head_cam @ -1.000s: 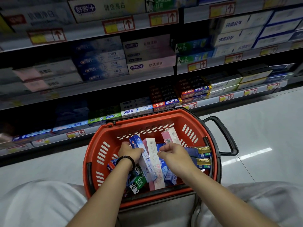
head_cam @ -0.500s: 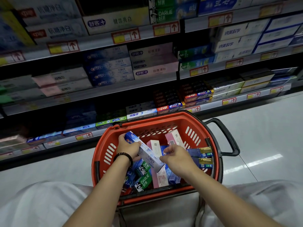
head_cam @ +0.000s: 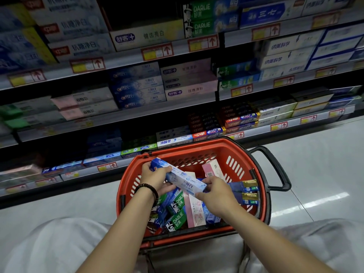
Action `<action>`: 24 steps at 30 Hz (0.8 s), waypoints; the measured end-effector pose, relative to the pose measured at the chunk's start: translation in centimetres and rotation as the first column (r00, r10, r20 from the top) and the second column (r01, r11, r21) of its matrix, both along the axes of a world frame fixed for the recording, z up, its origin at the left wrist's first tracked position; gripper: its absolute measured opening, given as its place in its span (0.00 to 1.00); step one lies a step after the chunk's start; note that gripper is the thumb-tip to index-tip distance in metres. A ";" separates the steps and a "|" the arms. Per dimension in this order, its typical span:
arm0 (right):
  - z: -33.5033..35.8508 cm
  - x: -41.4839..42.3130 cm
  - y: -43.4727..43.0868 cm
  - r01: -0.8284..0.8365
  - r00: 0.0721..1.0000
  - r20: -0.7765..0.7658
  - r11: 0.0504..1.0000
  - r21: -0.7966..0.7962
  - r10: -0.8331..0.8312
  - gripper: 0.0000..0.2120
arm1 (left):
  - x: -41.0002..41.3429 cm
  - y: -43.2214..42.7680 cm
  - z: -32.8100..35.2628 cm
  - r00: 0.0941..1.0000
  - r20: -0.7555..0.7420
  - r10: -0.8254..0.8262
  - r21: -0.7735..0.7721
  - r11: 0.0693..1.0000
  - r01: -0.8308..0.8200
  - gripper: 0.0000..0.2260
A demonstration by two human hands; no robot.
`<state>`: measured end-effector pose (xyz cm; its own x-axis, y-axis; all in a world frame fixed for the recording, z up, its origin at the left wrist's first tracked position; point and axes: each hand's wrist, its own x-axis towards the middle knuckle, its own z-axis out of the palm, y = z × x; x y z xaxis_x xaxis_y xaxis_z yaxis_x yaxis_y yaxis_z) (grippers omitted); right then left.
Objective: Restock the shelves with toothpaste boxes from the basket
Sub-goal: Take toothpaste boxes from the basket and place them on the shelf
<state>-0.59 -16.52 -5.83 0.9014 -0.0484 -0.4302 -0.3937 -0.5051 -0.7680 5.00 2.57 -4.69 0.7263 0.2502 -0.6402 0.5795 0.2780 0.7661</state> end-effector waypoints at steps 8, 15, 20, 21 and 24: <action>0.4 0.3 -0.2 0.136 0.988 0.058 0.985 0.105 -0.143 0.10 | -0.4 0.6 1.2 0.992 0.127 -0.023 0.186 0.983 -0.001 0.19; 1.0 0.5 -0.6 0.252 0.956 0.065 0.914 0.316 -0.286 0.13 | -0.2 1.4 2.3 0.992 0.126 0.006 0.220 0.975 -0.034 0.10; 1.4 0.8 -0.7 0.322 0.924 0.078 0.870 0.374 -0.375 0.11 | -0.3 1.8 3.5 0.988 0.138 -0.064 0.224 0.974 0.032 0.13; 1.4 0.9 -0.8 0.341 0.913 0.070 0.848 0.406 -0.401 0.11 | -0.3 1.9 3.7 0.986 0.146 -0.077 0.225 0.973 0.042 0.14; 2.1 1.4 -1.2 0.373 0.890 0.075 0.813 0.446 -0.450 0.15 | -0.3 2.3 4.5 0.982 0.154 -0.112 0.229 0.971 0.075 0.15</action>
